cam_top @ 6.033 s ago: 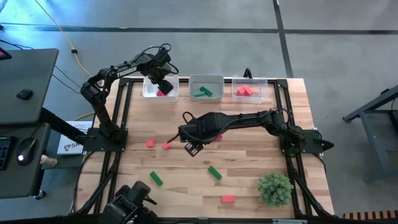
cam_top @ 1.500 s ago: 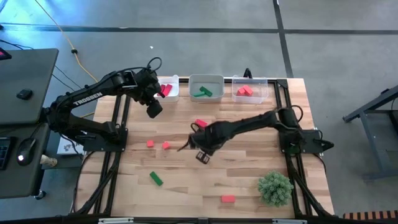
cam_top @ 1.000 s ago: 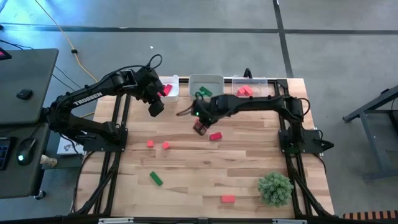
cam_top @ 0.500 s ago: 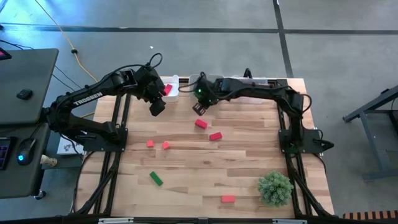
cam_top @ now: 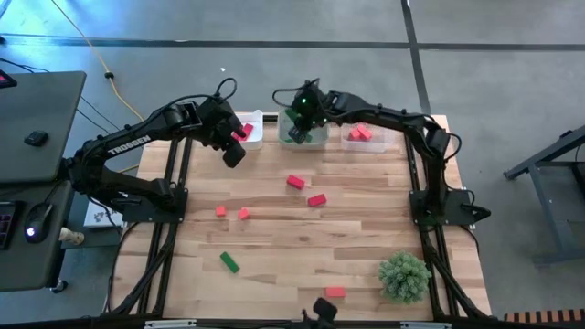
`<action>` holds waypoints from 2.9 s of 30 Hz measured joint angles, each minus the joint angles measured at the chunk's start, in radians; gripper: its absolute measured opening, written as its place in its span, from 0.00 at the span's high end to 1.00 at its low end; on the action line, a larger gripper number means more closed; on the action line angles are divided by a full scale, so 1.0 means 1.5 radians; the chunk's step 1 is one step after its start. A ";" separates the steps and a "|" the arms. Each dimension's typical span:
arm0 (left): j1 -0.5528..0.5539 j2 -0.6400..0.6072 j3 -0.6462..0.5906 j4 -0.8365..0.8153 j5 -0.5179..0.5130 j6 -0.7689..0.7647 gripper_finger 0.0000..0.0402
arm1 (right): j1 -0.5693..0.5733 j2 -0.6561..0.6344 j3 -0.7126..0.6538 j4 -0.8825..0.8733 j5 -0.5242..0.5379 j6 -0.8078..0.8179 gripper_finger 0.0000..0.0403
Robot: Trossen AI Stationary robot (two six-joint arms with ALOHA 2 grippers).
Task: Sort & place blocks by color
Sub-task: Put the right green block into the grey bin, then put the top left orange block into the transparent bin
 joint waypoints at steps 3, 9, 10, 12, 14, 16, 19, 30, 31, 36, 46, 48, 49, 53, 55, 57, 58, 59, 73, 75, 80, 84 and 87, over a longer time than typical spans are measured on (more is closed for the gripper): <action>0.000 0.000 0.000 0.000 0.000 -0.021 0.51 | -0.020 0.000 0.000 0.026 -0.006 -0.025 0.81; 0.000 0.000 0.000 0.000 -0.008 -0.054 0.51 | -0.053 0.006 0.000 0.065 -0.037 -0.068 0.81; 0.000 0.000 0.000 0.001 -0.008 -0.055 0.51 | -0.058 0.012 0.000 0.063 -0.046 -0.073 0.81; 0.000 0.000 0.000 0.002 -0.008 -0.055 0.51 | -0.064 0.025 -0.001 0.061 -0.052 -0.085 0.81; 0.000 0.000 0.000 0.002 -0.008 -0.055 0.51 | -0.068 0.036 -0.002 0.051 -0.052 -0.094 0.81; 0.000 0.000 0.000 0.002 -0.008 -0.055 0.51 | -0.069 0.044 -0.002 0.050 -0.056 -0.103 0.81; 0.000 0.000 0.000 0.002 -0.008 -0.055 0.51 | -0.072 0.056 -0.002 0.031 -0.078 -0.104 0.81; 0.000 0.000 0.000 0.003 -0.007 -0.055 0.51 | -0.072 0.100 -0.002 -0.020 -0.101 -0.102 0.81; 0.000 0.000 0.000 0.003 -0.007 -0.055 0.51 | -0.072 0.105 -0.002 -0.026 -0.100 -0.101 0.81; 0.000 0.000 0.000 0.003 -0.005 -0.055 0.51 | -0.073 0.117 -0.002 -0.037 -0.100 -0.102 0.81; 0.000 0.000 0.000 0.002 -0.005 -0.055 0.51 | -0.073 0.153 -0.002 -0.054 -0.097 -0.102 0.81; 0.000 0.000 0.000 0.002 -0.005 -0.055 0.51 | -0.073 0.158 -0.002 -0.058 -0.097 -0.103 0.81; 0.000 0.000 0.000 0.002 -0.005 -0.055 0.51 | -0.073 0.160 -0.002 -0.058 -0.097 -0.103 0.81; 0.000 0.000 0.000 0.002 -0.005 -0.055 0.51 | -0.073 0.166 -0.002 -0.067 -0.097 -0.104 0.81; 0.000 0.000 0.000 0.002 -0.005 -0.055 0.51 | -0.073 0.165 -0.002 -0.065 -0.096 -0.104 0.81; 0.000 0.000 0.000 0.002 -0.005 -0.055 0.51 | -0.073 0.165 -0.002 -0.064 -0.096 -0.104 0.78; 0.000 0.000 0.000 0.002 -0.005 -0.055 0.51 | -0.073 0.165 -0.002 -0.065 -0.096 -0.104 0.75; 0.000 0.000 0.000 0.002 -0.005 -0.055 0.51 | -0.073 0.165 -0.002 -0.065 -0.093 -0.104 0.73; 0.000 0.000 0.000 0.001 -0.005 -0.062 0.51 | -0.073 0.157 -0.001 -0.073 -0.073 -0.105 0.61; 0.000 0.000 0.000 0.000 -0.005 -0.069 0.51 | -0.073 0.150 0.004 -0.080 -0.077 -0.104 0.60; 0.000 0.000 0.000 -0.007 -0.010 -0.068 0.49 | -0.073 0.145 0.053 -0.111 -0.084 -0.104 0.60; 0.001 0.000 0.000 -0.040 -0.009 -0.073 0.45 | -0.073 0.145 0.103 -0.143 -0.085 -0.104 0.60; -0.007 0.000 0.000 -0.084 -0.001 -0.075 0.45 | -0.073 0.145 0.143 -0.165 -0.095 -0.108 0.60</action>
